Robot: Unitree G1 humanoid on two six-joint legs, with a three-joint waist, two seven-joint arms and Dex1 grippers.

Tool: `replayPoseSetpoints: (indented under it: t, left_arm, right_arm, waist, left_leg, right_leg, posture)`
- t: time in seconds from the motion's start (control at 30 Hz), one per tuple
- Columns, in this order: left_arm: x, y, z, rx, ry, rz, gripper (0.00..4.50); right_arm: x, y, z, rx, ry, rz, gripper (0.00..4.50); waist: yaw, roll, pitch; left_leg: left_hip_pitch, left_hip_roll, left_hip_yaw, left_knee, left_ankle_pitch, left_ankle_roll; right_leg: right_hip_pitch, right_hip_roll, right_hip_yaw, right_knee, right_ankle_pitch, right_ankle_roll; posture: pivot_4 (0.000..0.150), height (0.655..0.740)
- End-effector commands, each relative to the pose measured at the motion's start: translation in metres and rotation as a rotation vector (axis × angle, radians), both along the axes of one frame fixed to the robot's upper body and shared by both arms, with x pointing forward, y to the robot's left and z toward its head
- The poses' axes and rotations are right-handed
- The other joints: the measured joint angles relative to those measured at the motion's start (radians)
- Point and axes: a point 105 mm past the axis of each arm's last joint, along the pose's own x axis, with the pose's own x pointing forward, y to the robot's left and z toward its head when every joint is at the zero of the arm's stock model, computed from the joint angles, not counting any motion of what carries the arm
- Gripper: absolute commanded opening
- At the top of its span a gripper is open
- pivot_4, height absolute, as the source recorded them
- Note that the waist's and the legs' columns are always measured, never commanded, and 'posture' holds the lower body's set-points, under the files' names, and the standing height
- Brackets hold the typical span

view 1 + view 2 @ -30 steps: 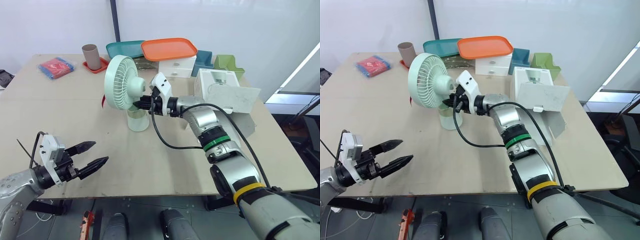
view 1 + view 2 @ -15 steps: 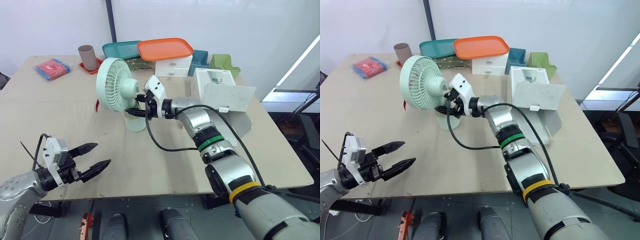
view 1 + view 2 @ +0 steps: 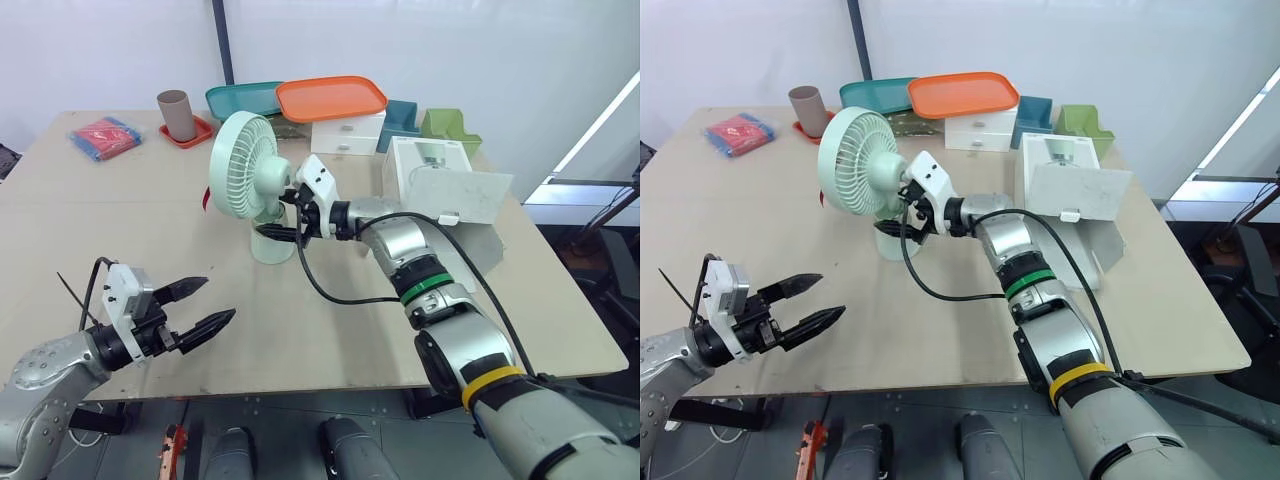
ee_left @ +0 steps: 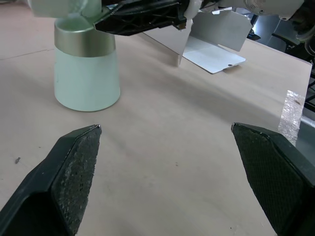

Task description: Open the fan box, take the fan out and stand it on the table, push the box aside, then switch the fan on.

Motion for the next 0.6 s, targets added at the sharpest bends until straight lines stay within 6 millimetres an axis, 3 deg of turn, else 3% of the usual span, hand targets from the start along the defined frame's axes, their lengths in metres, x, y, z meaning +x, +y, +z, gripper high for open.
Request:
replayPoseSetpoints:
  t: [0.03,0.27,0.4,0.53,0.6]
  left_arm:
    - [-0.002,-0.005,0.013,0.011,-0.038,-0.029,4.50]
    - [0.002,-0.002,0.019,0.014,-0.052,-0.029,4.50]
    - [0.005,0.008,0.028,0.021,-0.080,-0.007,4.50]
    - [0.008,0.024,0.043,0.000,-0.138,0.031,4.50]
    - [0.010,0.043,0.048,0.023,-0.172,0.090,4.50]
  right_arm:
    - [-0.007,-0.008,0.024,0.043,-0.064,0.025,4.46]
    - [-0.032,-0.038,0.027,0.031,-0.079,0.043,4.46]
    - [-0.064,-0.064,0.027,0.009,-0.087,0.096,4.46]
    - [-0.096,-0.085,0.030,0.015,-0.075,0.119,4.46]
    - [-0.105,-0.091,0.037,0.042,-0.080,0.087,4.46]
  waist:
    - [0.000,0.000,0.000]
    - [0.003,0.000,0.000]
    - [0.005,0.000,0.000]
    - [0.006,0.000,0.000]
    - [0.007,0.000,0.000]
  left_leg:
    - [0.000,0.000,0.000,0.000,0.000,0.000]
    - [0.000,0.000,-0.001,0.000,0.000,0.000]
    - [0.000,-0.001,-0.001,0.000,0.000,0.000]
    - [0.000,-0.001,-0.002,0.000,0.000,0.000]
    - [0.001,-0.001,-0.003,0.000,0.000,0.000]
  right_leg:
    - [0.000,0.000,0.000,0.000,-0.001,0.001]
    - [0.000,0.000,0.000,0.000,-0.003,0.004]
    - [0.001,0.000,0.000,0.000,-0.003,0.004]
    - [0.000,0.000,0.000,0.000,-0.003,0.004]
    - [0.001,0.000,-0.001,0.000,-0.004,0.004]
  posture:
    - [0.150,0.7400]
    - [0.150,0.7400]
    - [0.150,0.7400]
    - [0.150,0.7400]
    - [0.150,0.7400]
